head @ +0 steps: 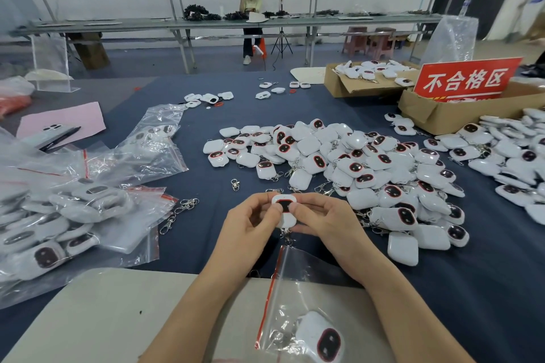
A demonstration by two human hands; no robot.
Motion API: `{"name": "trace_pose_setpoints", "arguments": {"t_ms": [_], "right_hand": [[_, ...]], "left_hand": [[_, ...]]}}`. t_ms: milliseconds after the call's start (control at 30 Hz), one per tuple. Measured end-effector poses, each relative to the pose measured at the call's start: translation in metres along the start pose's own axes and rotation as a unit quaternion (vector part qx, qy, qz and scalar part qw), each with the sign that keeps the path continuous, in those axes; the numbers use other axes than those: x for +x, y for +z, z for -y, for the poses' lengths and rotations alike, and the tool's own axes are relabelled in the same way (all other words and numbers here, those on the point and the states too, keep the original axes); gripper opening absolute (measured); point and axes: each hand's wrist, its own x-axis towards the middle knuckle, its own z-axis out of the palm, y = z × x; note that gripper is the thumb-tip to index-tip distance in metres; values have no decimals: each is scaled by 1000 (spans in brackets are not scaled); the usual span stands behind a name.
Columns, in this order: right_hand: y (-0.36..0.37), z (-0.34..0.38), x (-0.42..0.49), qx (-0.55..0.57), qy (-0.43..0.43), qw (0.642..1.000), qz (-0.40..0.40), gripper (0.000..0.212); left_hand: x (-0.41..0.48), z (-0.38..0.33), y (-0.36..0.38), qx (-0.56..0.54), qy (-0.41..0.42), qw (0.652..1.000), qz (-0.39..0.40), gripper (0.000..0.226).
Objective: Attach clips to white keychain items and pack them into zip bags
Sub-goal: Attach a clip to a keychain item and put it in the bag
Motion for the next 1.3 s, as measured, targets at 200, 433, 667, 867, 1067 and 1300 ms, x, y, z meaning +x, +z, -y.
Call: {"name": "trace_pose_setpoints", "arguments": {"t_ms": [200,433,667,867,1067,1300], "right_hand": [[1,-1,1,3,4,1000,-12,16],[-1,1,-2,28,-1,1000,12,13],[0,2,-2,14,-15,1000,23,23],[-1,1,-3,7,-16,1000,23,17],[-2,-3,0,11,-22,1000,-3,19],[-3,-8,2,12,-27,999,-14,22]], "left_hand": [[0,-2,0,10,9,1000,21,20],[0,0,0,28,22,999,30,25],[1,3,-2,36,21,998,36,23],[2,6,-1,38,15,999,32,24],[4,6,2,20,10,1000,9,24],[-1,6,2,52,55,996,39,30]]}}
